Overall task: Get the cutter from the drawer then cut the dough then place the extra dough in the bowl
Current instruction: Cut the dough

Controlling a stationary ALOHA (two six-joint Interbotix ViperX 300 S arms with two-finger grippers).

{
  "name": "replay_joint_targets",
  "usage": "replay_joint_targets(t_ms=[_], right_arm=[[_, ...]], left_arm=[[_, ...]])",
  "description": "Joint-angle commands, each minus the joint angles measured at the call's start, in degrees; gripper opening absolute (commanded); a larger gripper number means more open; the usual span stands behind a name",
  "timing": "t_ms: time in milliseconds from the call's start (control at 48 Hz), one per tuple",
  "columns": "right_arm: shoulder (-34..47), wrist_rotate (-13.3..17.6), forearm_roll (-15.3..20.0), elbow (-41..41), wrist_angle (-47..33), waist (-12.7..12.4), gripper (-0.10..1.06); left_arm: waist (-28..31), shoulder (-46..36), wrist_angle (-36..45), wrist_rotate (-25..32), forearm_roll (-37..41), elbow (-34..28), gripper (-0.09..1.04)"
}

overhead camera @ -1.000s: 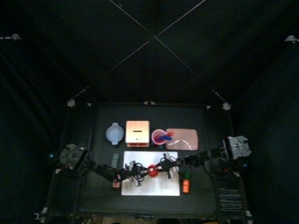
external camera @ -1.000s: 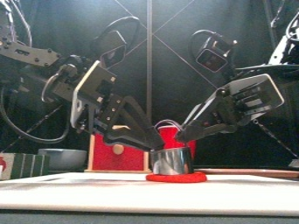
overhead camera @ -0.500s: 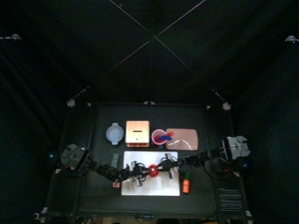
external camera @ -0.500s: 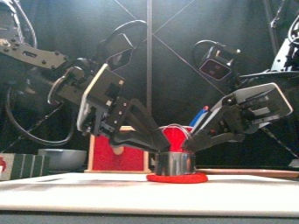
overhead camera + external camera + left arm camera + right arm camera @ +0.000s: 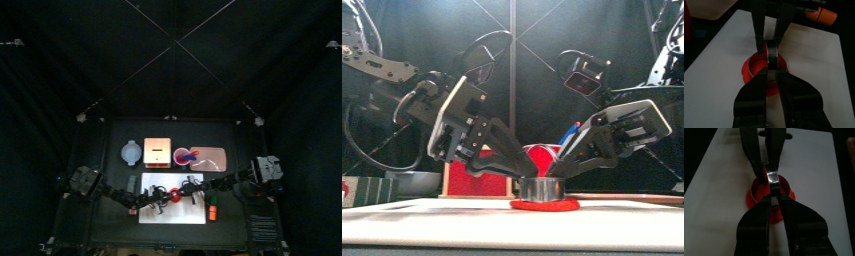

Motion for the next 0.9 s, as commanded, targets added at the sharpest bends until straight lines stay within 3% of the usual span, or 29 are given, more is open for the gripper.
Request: replay_joint_targets(t_ms=[21, 583, 896], right_arm=[[2.20, 0.00, 0.18, -0.44, 1.93, -0.26, 0.52], [-3.25, -0.53, 0.00, -0.53, 1.93, -0.09, 0.52], [-8.61, -0.44, 0.09, -1.05, 4.13, 1.32, 0.53]], left_arm=[[-0.09, 3.78, 5.89, -2.55, -0.53, 0.88, 0.46], [-0.44, 1.41, 6.50, -2.11, -2.29, 1.49, 0.47], [3.69, -6.42, 4.22, 4.22, 0.62, 1.14, 0.53]])
